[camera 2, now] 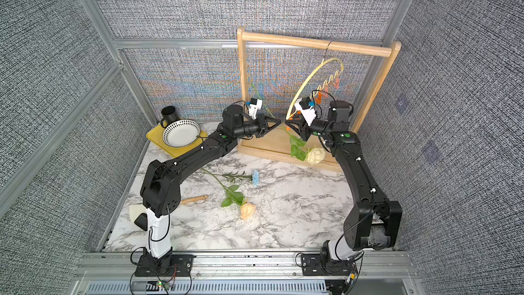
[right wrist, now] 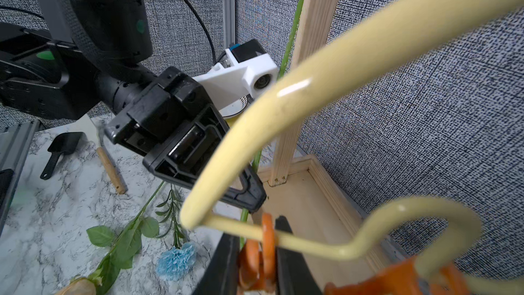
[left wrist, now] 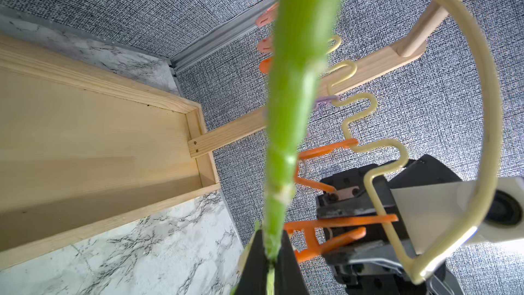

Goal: Dry the flowers on a clothes hanger
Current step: Clamp the flower onto the hanger.

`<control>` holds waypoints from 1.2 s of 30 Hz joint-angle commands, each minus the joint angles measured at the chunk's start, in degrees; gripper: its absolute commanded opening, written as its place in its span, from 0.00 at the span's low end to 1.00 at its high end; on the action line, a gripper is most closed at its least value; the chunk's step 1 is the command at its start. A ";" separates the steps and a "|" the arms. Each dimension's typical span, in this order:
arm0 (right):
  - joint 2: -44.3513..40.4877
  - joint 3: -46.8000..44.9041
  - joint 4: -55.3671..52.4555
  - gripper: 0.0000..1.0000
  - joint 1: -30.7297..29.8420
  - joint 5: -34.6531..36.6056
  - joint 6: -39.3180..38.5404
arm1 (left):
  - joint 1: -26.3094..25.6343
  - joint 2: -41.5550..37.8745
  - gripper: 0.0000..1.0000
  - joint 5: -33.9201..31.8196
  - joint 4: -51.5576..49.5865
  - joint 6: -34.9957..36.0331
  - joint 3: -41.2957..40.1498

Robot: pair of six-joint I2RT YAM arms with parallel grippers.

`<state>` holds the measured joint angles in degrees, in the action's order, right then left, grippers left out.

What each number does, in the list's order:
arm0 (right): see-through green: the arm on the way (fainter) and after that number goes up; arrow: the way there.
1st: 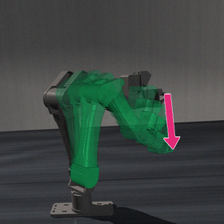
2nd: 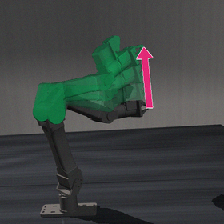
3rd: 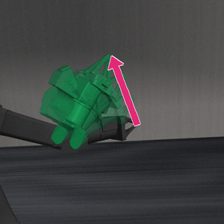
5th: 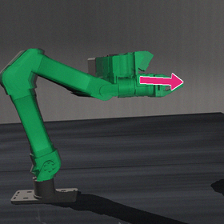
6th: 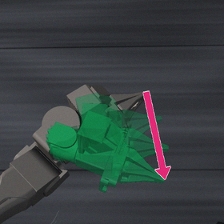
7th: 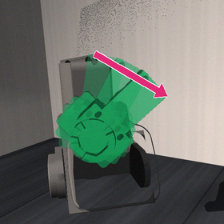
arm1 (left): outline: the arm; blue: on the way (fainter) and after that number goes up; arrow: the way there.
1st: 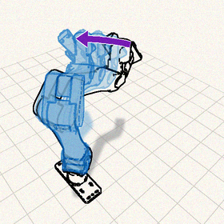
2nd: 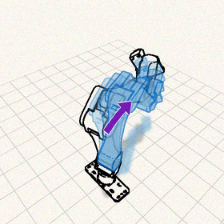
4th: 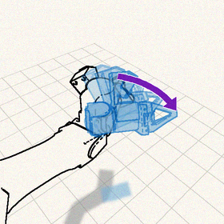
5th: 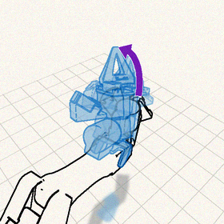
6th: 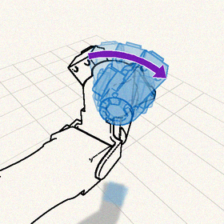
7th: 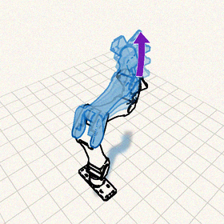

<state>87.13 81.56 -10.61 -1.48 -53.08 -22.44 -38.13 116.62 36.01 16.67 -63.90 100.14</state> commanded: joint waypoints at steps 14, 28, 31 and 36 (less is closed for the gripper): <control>0.90 0.94 -0.90 0.23 -0.50 -6.22 -1.10 | -0.05 0.39 0.02 0.52 4.25 -1.10 0.76; 1.40 1.41 -1.17 0.30 -0.51 -4.05 -0.87 | -0.03 0.38 0.02 0.67 4.52 -0.96 0.57; 1.28 1.38 -1.21 0.35 -0.51 -3.91 -0.85 | -0.09 0.40 0.02 0.57 4.69 -0.89 0.28; 1.02 1.39 -1.21 0.40 -0.52 -3.68 -0.64 | -0.07 0.41 0.05 0.29 4.39 -0.44 0.40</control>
<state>88.53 82.17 -11.42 -1.91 -56.84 -23.29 -38.15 116.84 36.14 18.74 -64.75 100.38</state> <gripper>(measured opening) 0.392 0.090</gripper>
